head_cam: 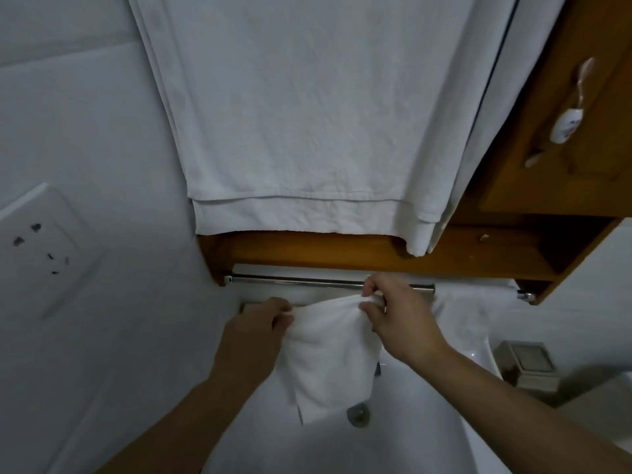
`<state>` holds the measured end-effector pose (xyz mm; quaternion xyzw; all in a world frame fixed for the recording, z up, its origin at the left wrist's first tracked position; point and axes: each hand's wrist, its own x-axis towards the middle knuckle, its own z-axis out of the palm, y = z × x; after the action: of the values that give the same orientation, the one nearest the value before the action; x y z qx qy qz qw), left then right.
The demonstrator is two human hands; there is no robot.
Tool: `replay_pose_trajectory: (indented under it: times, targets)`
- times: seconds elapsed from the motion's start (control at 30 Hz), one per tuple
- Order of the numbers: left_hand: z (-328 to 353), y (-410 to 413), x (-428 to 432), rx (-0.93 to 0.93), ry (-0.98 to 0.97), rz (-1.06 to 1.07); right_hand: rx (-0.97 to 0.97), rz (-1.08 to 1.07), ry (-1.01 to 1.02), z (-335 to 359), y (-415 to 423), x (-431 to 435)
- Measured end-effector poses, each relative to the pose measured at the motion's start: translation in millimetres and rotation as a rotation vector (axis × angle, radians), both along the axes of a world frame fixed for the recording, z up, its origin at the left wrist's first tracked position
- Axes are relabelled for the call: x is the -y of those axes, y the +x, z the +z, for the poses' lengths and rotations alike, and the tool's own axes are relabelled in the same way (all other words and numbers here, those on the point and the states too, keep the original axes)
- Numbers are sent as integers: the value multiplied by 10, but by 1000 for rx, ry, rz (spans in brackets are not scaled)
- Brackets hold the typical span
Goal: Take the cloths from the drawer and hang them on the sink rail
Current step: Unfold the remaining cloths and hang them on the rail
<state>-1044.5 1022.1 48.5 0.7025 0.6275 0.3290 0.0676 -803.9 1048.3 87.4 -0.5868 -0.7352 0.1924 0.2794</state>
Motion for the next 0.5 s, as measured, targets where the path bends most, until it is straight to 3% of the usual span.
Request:
replay_pose_trajectory:
  times: [0.17,0.37,0.5]
  targets:
    - [-276,-115,-320,-108,147,-32,57,106,312,-520,-183,-267]
    - [-564,-390,-933,-441,248,-64,340,155,349,-990,-388,-817]
    - [-659,-477,-1205,-575,231,-96,420,213,427,-1285,-505,-979]
